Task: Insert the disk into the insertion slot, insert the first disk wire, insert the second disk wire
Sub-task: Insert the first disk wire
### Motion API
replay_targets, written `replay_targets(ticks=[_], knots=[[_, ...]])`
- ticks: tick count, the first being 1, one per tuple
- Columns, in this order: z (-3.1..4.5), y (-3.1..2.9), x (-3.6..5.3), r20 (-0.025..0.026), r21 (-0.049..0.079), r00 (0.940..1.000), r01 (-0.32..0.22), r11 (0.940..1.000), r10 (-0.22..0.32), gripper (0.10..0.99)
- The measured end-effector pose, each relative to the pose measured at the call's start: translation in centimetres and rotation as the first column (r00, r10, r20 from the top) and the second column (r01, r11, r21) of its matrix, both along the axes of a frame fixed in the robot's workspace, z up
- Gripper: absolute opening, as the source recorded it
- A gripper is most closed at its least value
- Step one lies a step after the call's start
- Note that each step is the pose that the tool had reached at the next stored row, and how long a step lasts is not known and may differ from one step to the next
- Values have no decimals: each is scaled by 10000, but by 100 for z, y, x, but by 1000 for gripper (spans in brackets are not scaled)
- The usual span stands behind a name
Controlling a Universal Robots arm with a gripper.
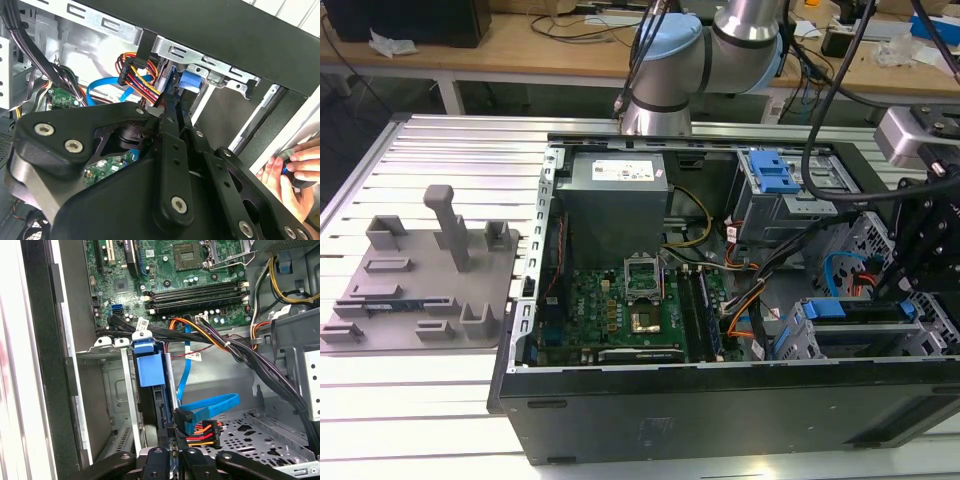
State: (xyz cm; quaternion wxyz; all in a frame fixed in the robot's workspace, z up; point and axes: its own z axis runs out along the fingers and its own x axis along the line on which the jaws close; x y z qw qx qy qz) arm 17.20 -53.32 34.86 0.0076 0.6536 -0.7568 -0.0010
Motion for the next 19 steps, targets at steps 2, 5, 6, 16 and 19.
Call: replay_targets(ticks=[2,5,6,16,19], knots=[[-8,0,0,0,2,10000,0,10000,0,165],[-21,0,0,0,3,10000,0,10000,0,165],[-23,0,-1,0,2,10000,1,10000,-1,165],[-56,0,0,0,-1,10000,-2,10000,2,165],[-64,-1,0,0,-2,10000,-9,10000,9,165]])
